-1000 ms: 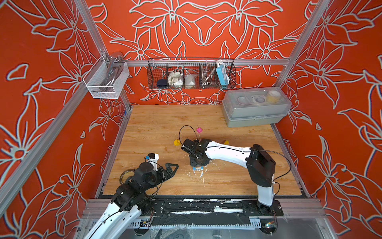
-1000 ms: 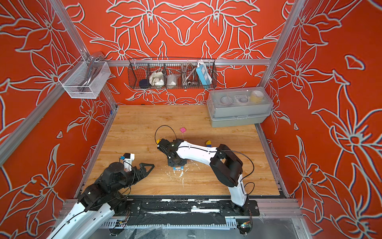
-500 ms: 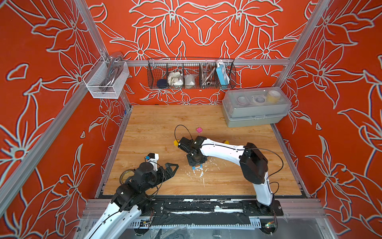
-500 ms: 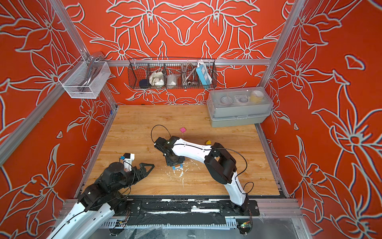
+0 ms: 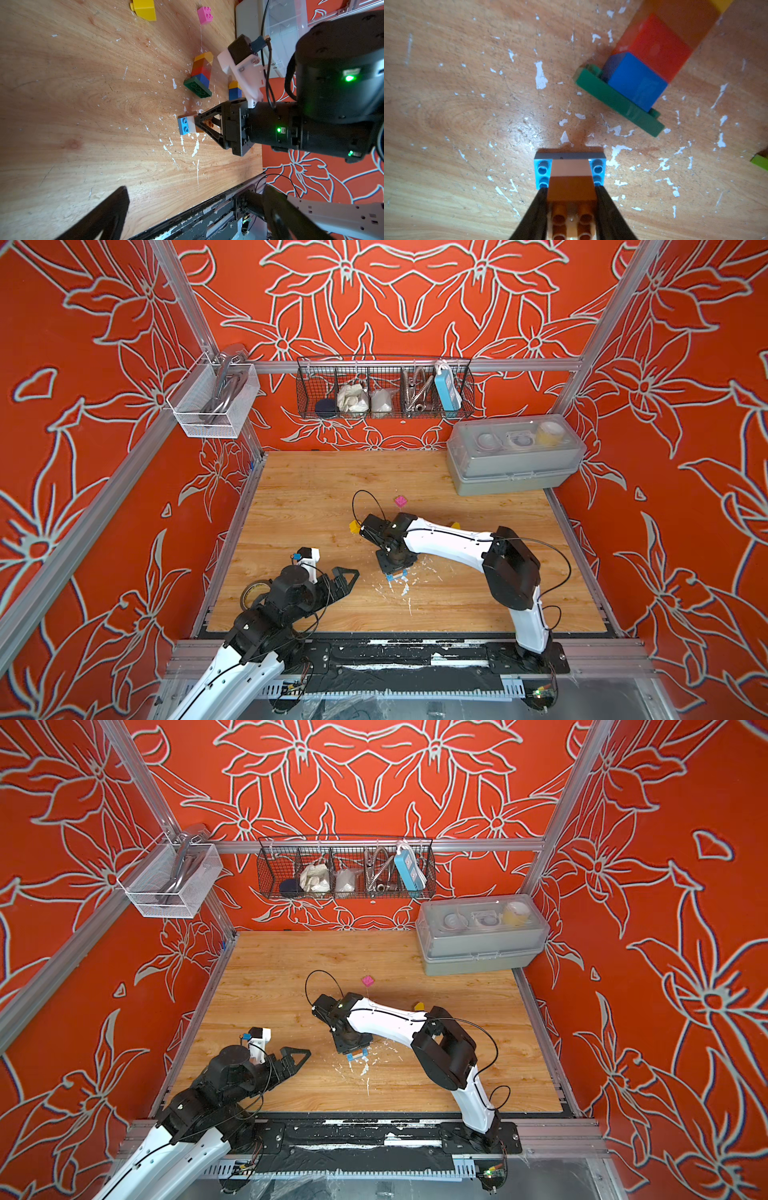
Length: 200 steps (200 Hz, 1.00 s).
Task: Assemble the number 1 with lego
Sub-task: Assemble the lego brick with the lego brick.
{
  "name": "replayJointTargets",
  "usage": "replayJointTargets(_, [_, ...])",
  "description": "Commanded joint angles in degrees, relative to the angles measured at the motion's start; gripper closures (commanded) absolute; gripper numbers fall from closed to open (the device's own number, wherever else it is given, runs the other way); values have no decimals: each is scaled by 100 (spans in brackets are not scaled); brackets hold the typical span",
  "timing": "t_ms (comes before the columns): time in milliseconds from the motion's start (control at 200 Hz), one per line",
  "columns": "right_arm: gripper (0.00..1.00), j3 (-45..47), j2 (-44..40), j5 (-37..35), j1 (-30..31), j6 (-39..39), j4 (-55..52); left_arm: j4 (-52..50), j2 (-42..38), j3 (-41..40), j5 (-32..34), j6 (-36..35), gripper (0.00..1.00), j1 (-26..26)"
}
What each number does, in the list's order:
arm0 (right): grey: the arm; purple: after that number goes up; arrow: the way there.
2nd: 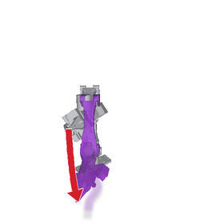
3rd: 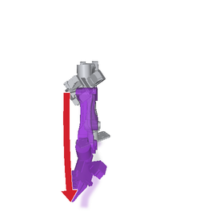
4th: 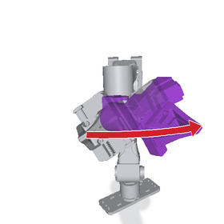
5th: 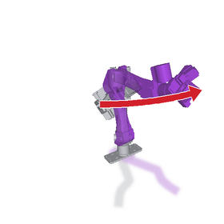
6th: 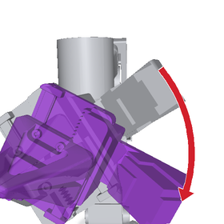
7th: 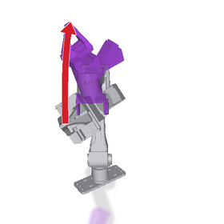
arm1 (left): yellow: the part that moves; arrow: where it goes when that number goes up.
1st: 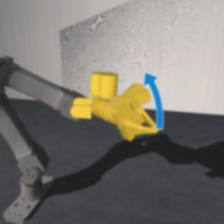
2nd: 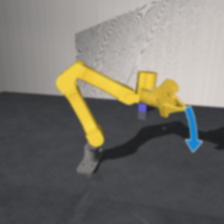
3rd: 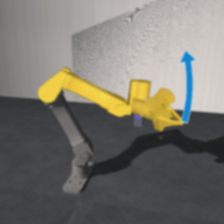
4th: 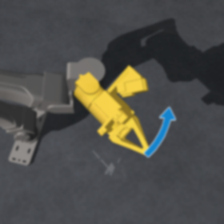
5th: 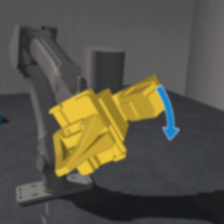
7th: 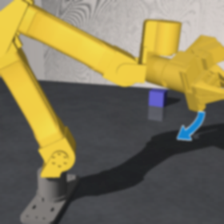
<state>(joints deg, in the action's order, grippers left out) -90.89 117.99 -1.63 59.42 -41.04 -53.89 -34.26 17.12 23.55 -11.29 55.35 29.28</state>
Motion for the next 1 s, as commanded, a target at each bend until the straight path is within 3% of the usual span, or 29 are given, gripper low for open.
replayJointTargets(0, [83,533,754,54,-9,-57,273,139,71,-24,-37,-68,0,-36])
replayJointTargets(290, [74,282,386,-174,0,-97,-76,168,133,-17,-47,-77,0,-36])
replayJointTargets(570, [47,69,155,-277,8,-164,-335,127,80,-10,-40,-77,0,-28])
replayJointTargets(996, [35,-324,-345,-346,0,-316,-615,113,62,-8,-49,-77,0,-36])
